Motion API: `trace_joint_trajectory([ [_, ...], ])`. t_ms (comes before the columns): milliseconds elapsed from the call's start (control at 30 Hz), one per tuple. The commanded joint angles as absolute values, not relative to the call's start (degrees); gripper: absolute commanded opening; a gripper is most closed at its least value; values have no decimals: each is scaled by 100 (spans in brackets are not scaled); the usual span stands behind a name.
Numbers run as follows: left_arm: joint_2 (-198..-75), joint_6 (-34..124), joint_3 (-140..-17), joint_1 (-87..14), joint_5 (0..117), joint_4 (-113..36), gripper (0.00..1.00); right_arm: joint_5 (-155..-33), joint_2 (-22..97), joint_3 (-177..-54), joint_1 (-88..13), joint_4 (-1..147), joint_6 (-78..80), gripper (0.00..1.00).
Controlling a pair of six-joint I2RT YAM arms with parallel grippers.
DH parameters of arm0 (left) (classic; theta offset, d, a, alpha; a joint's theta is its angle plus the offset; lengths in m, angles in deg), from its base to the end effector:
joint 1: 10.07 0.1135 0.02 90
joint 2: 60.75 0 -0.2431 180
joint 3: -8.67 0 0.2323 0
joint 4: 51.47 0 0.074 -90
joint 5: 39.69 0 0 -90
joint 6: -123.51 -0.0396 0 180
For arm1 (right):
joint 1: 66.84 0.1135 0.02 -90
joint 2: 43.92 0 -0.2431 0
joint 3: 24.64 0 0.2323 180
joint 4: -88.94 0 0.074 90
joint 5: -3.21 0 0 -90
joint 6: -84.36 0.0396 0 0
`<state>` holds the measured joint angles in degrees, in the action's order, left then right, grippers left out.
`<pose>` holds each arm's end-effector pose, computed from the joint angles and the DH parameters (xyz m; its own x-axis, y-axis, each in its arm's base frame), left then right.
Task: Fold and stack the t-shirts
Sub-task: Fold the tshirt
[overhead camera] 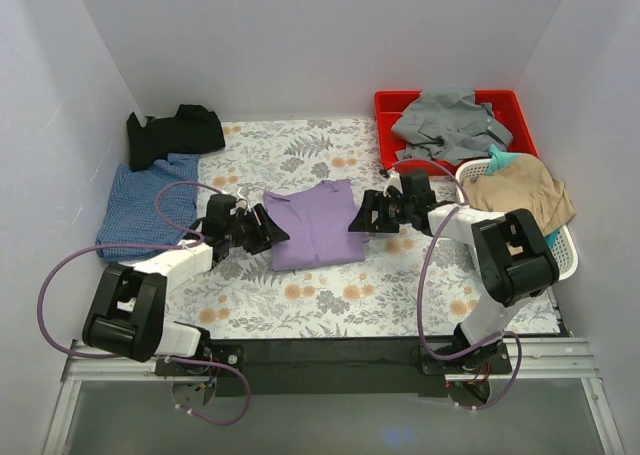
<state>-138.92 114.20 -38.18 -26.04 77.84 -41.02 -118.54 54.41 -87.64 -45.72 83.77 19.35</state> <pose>0.2353 -0.0864 0.1580 -0.6714 -0.7181 0.1832 -0.5389 0.3034 -0.7858 0.2972 0.1371 0.1498 -0.8362 0.0621 -0.5448 -0.3601 0.6872 0.6310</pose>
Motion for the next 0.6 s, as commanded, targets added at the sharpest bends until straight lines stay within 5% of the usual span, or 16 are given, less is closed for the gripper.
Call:
trace_joint_trajectory([
  [0,-13608,11122,-4084,-2624,7326,-3503,47,-10947,4969,-8953,-4548,7451,1396,84],
  [567,-13466,10936,-4620,-2624,6956,-3026,48,-11333,5127,-9032,-3934,7309,1404,76],
])
